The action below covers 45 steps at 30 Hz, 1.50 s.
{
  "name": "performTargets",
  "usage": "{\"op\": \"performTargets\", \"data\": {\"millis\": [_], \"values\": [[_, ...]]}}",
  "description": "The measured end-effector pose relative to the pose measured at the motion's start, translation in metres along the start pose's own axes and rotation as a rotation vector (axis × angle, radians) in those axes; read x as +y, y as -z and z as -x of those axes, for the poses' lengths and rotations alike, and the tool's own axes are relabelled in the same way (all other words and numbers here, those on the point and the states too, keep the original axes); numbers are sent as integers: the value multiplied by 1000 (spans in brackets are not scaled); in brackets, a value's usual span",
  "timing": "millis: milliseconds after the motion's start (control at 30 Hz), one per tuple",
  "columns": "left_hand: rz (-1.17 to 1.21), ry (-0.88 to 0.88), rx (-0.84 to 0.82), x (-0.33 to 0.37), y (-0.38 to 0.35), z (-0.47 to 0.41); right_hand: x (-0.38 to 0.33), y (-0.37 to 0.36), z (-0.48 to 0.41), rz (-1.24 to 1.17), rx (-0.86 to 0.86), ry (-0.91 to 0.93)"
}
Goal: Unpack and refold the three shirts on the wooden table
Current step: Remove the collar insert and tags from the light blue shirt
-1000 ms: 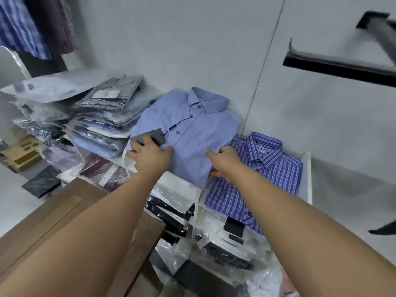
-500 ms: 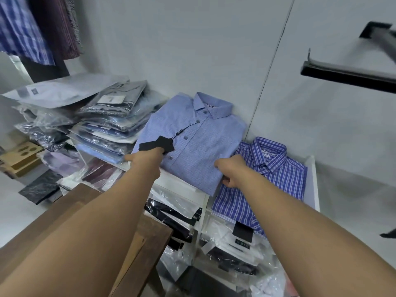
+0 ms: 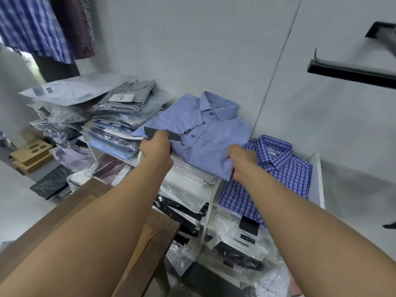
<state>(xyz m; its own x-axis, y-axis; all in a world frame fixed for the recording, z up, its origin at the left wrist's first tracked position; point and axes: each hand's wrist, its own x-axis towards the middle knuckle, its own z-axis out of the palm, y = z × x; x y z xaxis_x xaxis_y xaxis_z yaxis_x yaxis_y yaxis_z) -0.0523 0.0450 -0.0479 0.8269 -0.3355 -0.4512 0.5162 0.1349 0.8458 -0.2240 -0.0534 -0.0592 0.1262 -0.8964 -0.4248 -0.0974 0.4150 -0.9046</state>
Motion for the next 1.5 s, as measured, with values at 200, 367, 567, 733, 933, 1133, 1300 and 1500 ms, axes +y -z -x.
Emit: {"op": "performTargets", "data": {"millis": [200,367,567,733,933,1133,1300,1500], "values": [[72,-2,1,13,32,0,15,11,0,-109,-199,-166],[68,100,74,11,63,10,25,3,-3,-102,-43,-198],[-28,115,172,-3,88,20,18,-6,11,-93,-277,-180],[-168,113,301,-19,102,39,12,-11,32,-173,-407,-119],[-554,59,363,-34,114,91,10,-1,56,-170,-604,-106],[-729,122,198,-56,143,131,22,-1,105,-70,-848,20],[-514,-43,27,-48,164,166,39,-14,155,202,-1047,156],[-134,117,-231,-41,211,187,68,-27,211,491,-1459,150]]}}
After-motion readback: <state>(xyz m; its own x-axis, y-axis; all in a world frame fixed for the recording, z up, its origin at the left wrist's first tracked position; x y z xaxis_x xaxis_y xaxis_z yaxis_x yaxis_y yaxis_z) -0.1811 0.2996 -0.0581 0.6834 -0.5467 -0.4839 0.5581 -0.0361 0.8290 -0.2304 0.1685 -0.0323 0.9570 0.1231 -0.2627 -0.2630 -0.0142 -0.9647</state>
